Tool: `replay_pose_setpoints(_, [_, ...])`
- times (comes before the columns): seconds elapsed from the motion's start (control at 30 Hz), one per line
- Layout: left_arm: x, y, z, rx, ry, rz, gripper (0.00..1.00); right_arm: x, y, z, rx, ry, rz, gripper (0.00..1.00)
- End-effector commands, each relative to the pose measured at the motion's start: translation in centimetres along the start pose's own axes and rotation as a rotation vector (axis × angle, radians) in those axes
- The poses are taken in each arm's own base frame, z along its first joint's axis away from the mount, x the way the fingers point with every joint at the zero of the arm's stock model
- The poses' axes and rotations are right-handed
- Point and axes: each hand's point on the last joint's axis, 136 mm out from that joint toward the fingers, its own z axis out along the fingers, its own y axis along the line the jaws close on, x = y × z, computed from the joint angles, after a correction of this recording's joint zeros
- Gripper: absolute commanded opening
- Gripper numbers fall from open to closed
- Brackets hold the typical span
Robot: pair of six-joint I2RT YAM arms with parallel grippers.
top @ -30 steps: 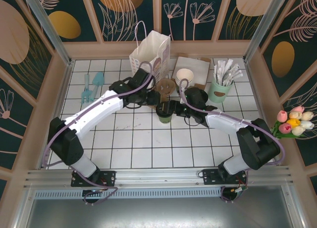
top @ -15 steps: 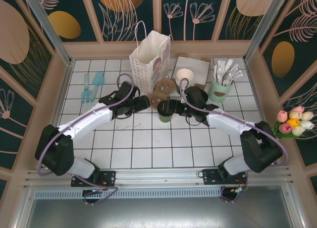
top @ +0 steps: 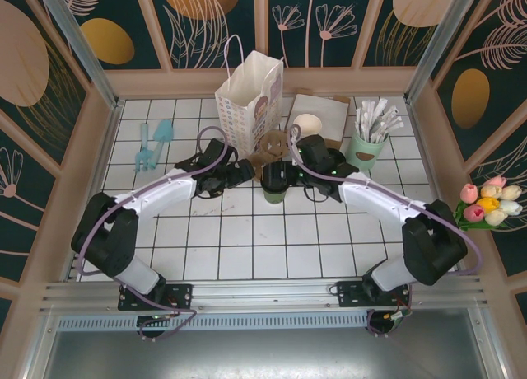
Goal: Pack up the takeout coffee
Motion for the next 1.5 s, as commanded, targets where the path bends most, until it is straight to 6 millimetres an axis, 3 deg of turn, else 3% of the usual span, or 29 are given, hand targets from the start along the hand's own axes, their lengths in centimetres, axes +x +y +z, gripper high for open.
replay_pose_setpoints(0.0, [0.3,-0.2,0.8,0.019,0.017,-0.014,0.98,0.7,-0.6,0.5,0.096,0.054,-0.053,0.99])
replay_pose_setpoints(0.33, [0.9,0.1,1.6,0.020,0.042,-0.012,0.98,1.1,-1.4,1.8,0.181,0.093,-0.030,0.99])
replay_pose_setpoints(0.5, [1.2,0.1,2.0,0.023,0.057,-0.014,0.99,1.8,-1.6,2.4,0.171,0.106,-0.007,0.91])
replay_pose_setpoints(0.87, [2.2,0.2,2.9,0.032,0.096,-0.017,0.99,7.1,-4.7,3.7,0.234,0.217,0.018,0.85])
replay_pose_setpoints(0.97, [2.2,0.3,3.0,0.026,0.097,-0.017,0.98,6.3,-4.3,3.5,0.220,0.192,0.012,0.86])
replay_pose_setpoints(1.13, [2.3,0.4,3.1,0.024,0.102,-0.015,0.98,2.9,-0.9,2.3,0.108,0.120,0.000,0.94])
replay_pose_setpoints(1.23, [2.3,0.3,3.2,0.026,0.104,-0.015,0.98,1.6,0.0,1.6,0.091,0.089,-0.012,0.96])
replay_pose_setpoints(1.47, [2.3,0.2,3.2,0.028,0.105,-0.013,0.99,1.5,-0.2,1.3,0.113,0.093,-0.029,0.99])
